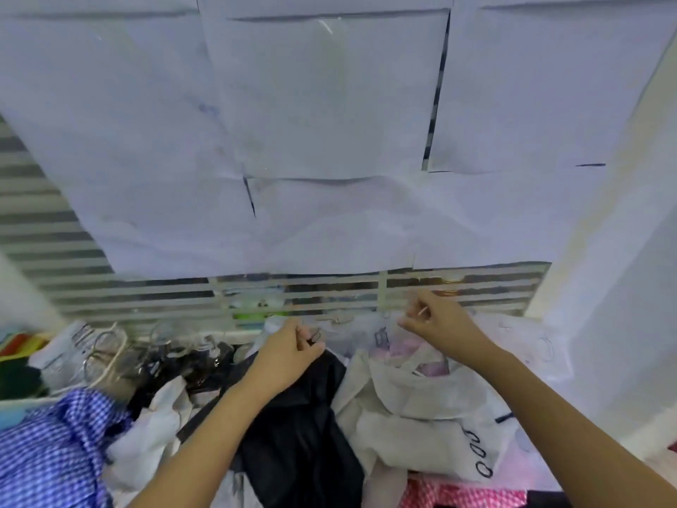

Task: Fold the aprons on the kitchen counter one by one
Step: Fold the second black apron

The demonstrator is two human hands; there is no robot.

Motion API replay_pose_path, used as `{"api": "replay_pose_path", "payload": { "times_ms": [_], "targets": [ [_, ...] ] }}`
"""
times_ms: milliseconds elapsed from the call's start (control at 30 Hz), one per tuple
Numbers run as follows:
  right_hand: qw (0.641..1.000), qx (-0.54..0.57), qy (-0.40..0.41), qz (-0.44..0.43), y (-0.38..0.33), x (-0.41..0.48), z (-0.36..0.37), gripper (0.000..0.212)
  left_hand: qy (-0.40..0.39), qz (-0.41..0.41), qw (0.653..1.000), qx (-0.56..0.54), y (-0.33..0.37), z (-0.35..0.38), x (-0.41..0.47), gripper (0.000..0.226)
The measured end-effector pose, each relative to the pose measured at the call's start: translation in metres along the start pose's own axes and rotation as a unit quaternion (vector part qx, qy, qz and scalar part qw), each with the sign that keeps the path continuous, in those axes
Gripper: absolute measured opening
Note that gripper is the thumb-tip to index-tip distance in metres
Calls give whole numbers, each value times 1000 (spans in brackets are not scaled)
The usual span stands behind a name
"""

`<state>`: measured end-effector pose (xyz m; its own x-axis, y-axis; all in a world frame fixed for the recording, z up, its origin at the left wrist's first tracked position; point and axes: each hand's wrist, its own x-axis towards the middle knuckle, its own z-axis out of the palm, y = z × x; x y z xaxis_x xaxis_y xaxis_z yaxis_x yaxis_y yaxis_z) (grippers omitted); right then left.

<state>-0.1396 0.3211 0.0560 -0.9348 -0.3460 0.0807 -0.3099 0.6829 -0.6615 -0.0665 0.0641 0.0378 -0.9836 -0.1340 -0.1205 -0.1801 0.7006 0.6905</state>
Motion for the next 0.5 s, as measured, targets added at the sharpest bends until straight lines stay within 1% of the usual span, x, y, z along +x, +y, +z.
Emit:
{"api": "replay_pose_path", "payload": {
  "times_ms": [33,100,167,200,233,267,300,367,433,500],
  "targets": [
    [1000,-3,-8,23,9,-3,17,17,3,-28,999,23,-17,8,-5,25],
    [998,-23,-24,59,29,-7,48,27,1,-76,992,102,-49,22,-13,36],
    [994,-40,-59,79,48,-16,80,32,-21,-147,976,161,-78,37,-27,57],
    [993,-38,-82,77,57,-23,94,31,-36,-186,970,150,-90,45,-32,72],
    [990,-36,-113,79,66,-30,108,25,-42,-228,966,112,-100,53,-38,86],
    [984,-40,-147,87,71,-37,120,16,-27,-259,963,70,-108,60,-43,96],
    [977,-49,-181,97,76,-44,130,15,8,-281,959,41,-114,67,-46,103],
    [966,-53,-225,115,86,-57,147,36,122,-316,941,24,-118,76,-50,105],
    [963,-39,-244,107,96,-66,156,45,230,-335,913,-10,-115,77,-50,100],
    [958,-46,-266,93,104,-72,159,45,313,-320,890,-85,-115,73,-49,91]
  ]
}}
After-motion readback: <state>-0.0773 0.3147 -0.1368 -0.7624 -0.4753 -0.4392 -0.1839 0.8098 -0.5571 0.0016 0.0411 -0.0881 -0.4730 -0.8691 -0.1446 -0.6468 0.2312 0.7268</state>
